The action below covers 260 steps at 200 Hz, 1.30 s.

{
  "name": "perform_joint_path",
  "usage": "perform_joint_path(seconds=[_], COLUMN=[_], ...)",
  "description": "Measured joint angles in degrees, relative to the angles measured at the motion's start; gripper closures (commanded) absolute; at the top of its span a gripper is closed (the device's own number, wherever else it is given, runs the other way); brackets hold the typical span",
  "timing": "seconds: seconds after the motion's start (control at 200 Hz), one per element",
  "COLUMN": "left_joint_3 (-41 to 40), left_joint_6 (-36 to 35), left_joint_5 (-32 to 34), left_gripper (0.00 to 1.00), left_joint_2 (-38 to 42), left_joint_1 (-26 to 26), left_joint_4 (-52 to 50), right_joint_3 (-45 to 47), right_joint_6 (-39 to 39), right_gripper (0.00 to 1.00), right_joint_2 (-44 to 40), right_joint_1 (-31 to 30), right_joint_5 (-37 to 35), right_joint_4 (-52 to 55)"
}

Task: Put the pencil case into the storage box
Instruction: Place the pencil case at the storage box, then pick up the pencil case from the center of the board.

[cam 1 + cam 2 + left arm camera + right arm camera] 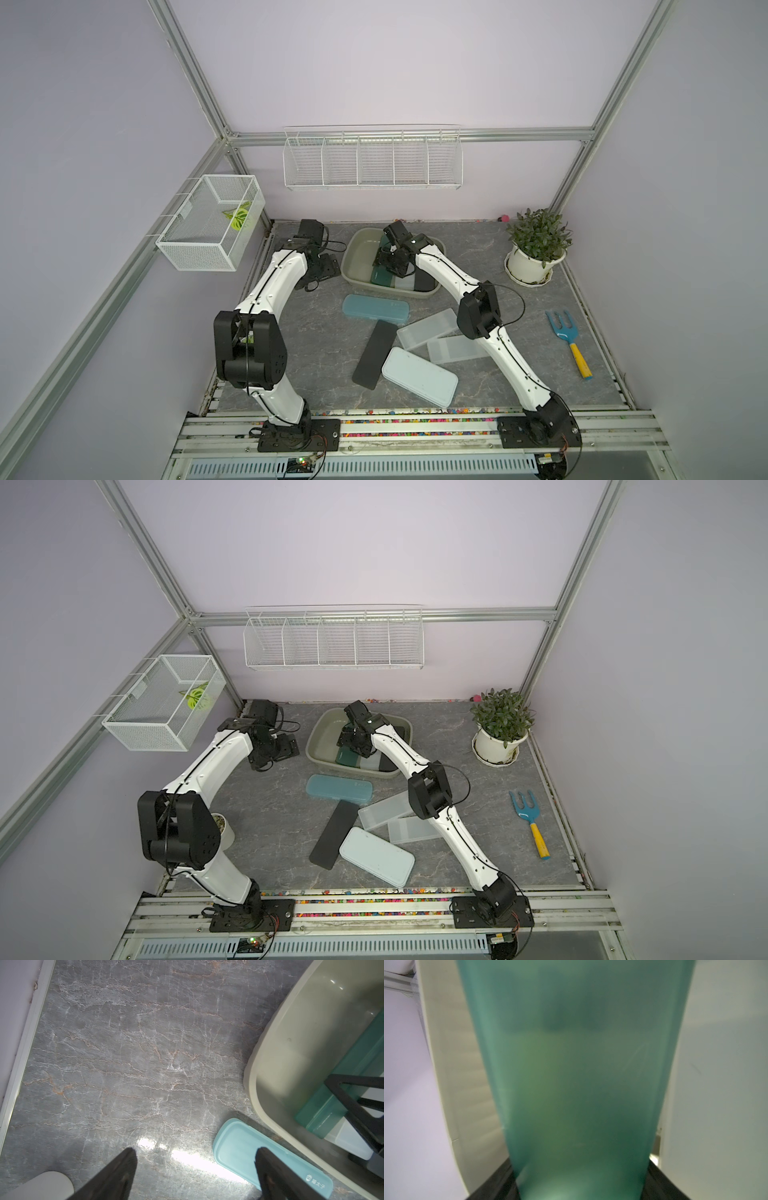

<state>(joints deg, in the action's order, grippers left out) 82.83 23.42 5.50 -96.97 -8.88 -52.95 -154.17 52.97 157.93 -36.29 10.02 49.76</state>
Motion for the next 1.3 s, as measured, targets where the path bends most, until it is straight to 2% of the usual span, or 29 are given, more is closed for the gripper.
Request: perform_joint_path(seconds=[0.44,0.615,0.74,0.83,1.045,1.3], left_joint_3=[0.0,-0.02,-1.29,-4.15,-12.63,-20.06], left_joint_6=[-0.17,-0.76,-1.9,-2.91,-3.39,-2.62], left_joint_5=[0.02,-0.26,-1.11,-1.79,-5.7,-9.79], left_gripper=[0.06,0.08,0.1,0.11,0.11,0.04], left_joint_2=[0.0,0.39,2.21,4.68,9.22,10.19], left_joint_1=[0.28,0.26,-0.2,-2.54,-12.68,-23.74], left_joint_4=[0.0,-0.2,-0.72,-1.68,-4.13,-2.82], right_joint_3=[1.9,5.25,13.38,20.7,39.43,63.45], right_joint_6=[-2.1,-5.75,-8.39,-9.84,-12.04,-13.18], right_gripper=[0.11,0.1,0.1,0.1,0.1,0.09], right_joint_2=[-1.42,-6.12,-15.5,-24.17,-44.41,-57.35], right_joint_1=[0.0,-0.07,-0.11,-0.11,0.92,7.76], right_joint_5=[0.02,-1.03,-1.66,-2.54,-4.68,-6.16], right_joint_4=[-0.22,-0.44,-1.68,-3.1,-5.2,-5.51])
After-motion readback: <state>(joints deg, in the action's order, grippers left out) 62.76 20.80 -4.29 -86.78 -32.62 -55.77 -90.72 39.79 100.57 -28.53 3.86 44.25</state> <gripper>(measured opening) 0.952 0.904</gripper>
